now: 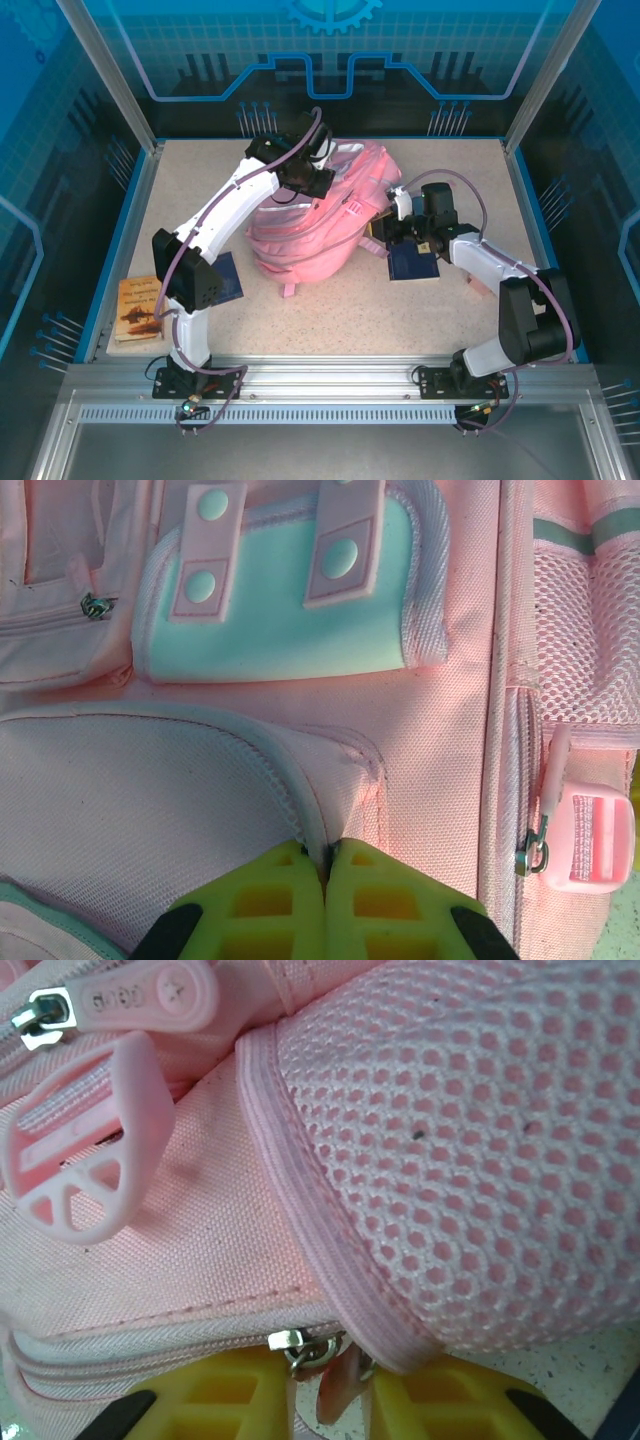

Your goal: Pack the student bag

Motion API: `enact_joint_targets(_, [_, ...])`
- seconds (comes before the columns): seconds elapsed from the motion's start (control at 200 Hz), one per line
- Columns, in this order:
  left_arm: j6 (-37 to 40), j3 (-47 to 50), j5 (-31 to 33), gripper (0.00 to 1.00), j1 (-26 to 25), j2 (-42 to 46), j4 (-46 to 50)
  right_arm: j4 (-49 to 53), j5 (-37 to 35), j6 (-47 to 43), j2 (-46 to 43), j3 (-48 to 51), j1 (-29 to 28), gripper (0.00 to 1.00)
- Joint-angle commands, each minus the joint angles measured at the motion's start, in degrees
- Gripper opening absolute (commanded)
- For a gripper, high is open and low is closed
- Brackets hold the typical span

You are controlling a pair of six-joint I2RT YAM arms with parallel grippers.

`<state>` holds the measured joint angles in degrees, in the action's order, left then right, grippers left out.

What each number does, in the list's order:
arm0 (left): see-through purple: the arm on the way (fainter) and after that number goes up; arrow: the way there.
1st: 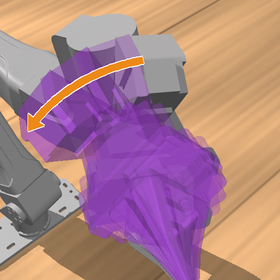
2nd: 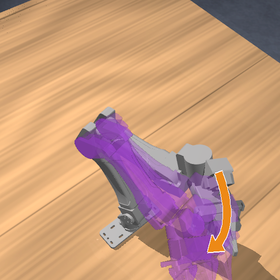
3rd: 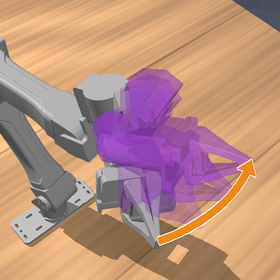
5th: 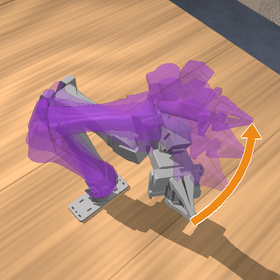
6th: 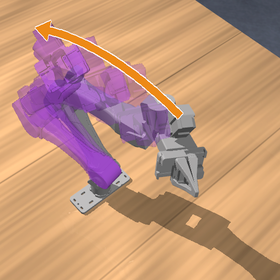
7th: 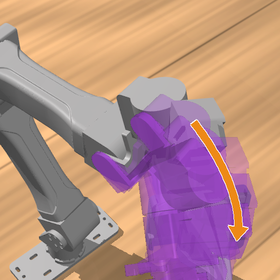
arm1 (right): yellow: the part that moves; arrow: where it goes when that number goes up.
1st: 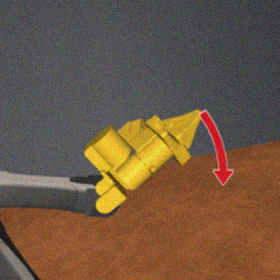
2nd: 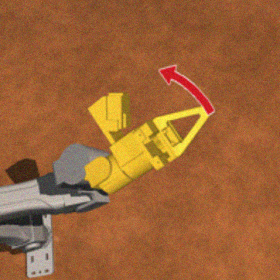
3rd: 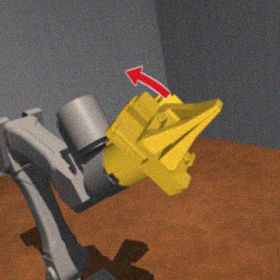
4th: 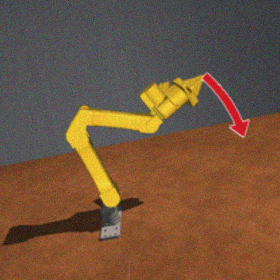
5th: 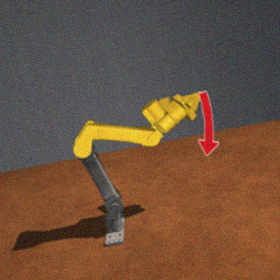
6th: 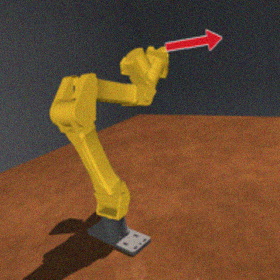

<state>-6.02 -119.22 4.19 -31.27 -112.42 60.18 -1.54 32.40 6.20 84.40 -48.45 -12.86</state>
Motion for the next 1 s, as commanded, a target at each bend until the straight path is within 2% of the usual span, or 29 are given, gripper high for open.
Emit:
enact_joint_targets(0.0, [0.4, -2.7, -2.4, 0.00, 0.1, 4.3, -3.7, -0.8, 1.2, -1.0, -0.3, -1.6, -0.7, 0.23])
enact_joint_targets(0.26, [-0.9, -2.7, -2.4, 0.00, 0.5, 4.3, -4.3, 2.4, 3.4, -3.3, -1.5, -1.5, -1.2, 0.14])
enact_joint_targets(0.495, [-6.6, 0.3, -2.8, 0.00, 0.4, 4.1, -7.8, 5.9, 2.9, -7.0, -4.6, -0.1, -7.4, 0.10])
enact_joint_targets(0.585, [-8.0, 1.4, -2.8, 0.00, 0.5, 3.9, -9.1, 6.5, 0.6, -7.3, -5.0, 0.6, -8.9, 0.10])
enact_joint_targets(0.645, [-7.7, 1.6, -2.2, 0.00, 0.5, 4.0, -9.3, 5.6, -0.4, -5.9, -5.3, 1.5, -7.9, 0.14])
enact_joint_targets(0.875, [-1.2, 3.8, -4.1, 0.00, 0.9, 6.7, -9.3, 2.5, -3.0, 2.4, -11.7, 7.1, -1.6, 0.47])
enact_joint_targets(0.996, [0.4, 3.9, -5.3, 0.00, 1.3, 7.3, -9.4, 3.3, -2.3, 3.6, -15.6, 8.7, -1.4, 0.52])
